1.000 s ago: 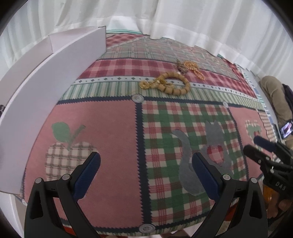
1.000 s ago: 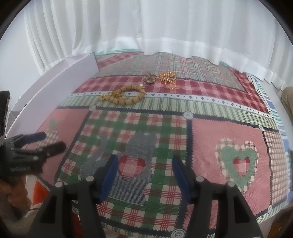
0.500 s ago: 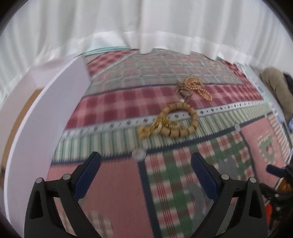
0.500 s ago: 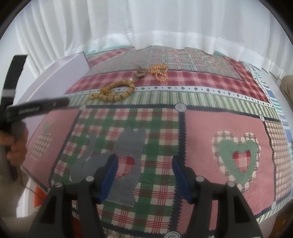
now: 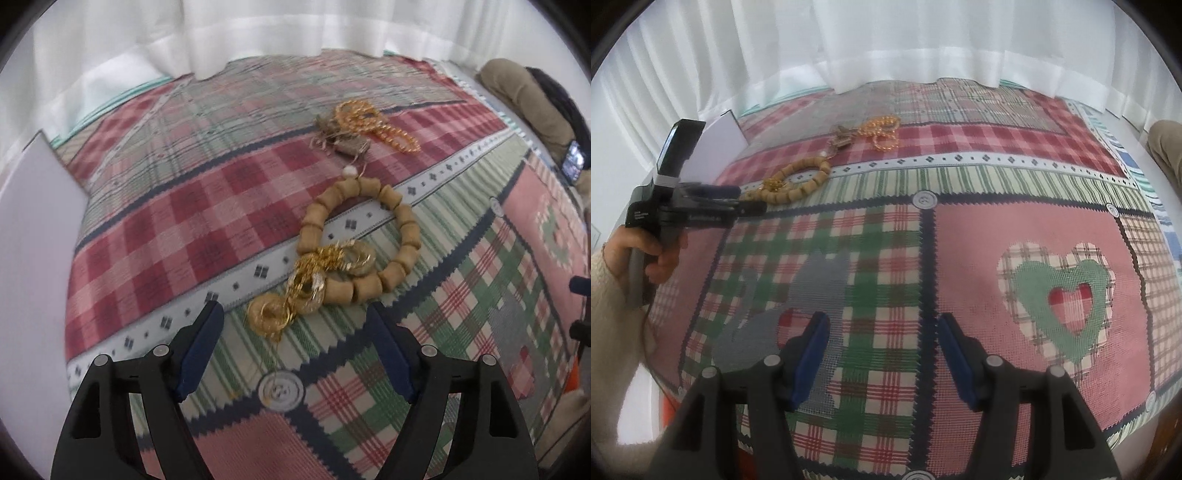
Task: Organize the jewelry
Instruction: 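Lower the left tool onto the gold chain with round charms and grasp it, then lift the gold charm chain with the left tool while the right tool grasps the wooden bead bracelet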
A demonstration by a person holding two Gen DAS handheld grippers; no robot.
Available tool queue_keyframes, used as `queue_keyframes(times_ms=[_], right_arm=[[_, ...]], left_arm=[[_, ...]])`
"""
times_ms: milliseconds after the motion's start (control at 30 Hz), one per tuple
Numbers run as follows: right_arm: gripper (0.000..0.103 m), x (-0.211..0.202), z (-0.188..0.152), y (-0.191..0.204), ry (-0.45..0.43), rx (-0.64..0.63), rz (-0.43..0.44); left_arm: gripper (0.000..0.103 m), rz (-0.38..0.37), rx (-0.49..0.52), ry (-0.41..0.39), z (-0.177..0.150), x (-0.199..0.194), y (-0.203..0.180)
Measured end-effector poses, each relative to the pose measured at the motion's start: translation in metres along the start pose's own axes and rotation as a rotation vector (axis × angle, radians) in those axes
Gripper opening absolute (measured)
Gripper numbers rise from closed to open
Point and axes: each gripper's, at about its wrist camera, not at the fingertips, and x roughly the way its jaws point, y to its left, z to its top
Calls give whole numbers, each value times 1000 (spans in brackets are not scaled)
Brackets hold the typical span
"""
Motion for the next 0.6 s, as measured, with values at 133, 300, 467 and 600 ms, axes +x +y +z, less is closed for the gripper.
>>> queue_keyframes(times_ms=[133, 300, 467, 600], right_arm=[[62, 3, 0, 2, 9, 1, 1], [62, 1, 0, 6, 5, -14, 0], [62, 1, 0, 4, 4, -5, -3], [62, 0, 0, 7, 1, -15, 2]], left_arm=[[76, -12, 77, -38, 3, 8, -3], [31, -72, 107, -56, 2, 3, -6], [22, -99, 55, -40, -10, -7, -1], [22, -120, -5, -64, -26, -24, -4]])
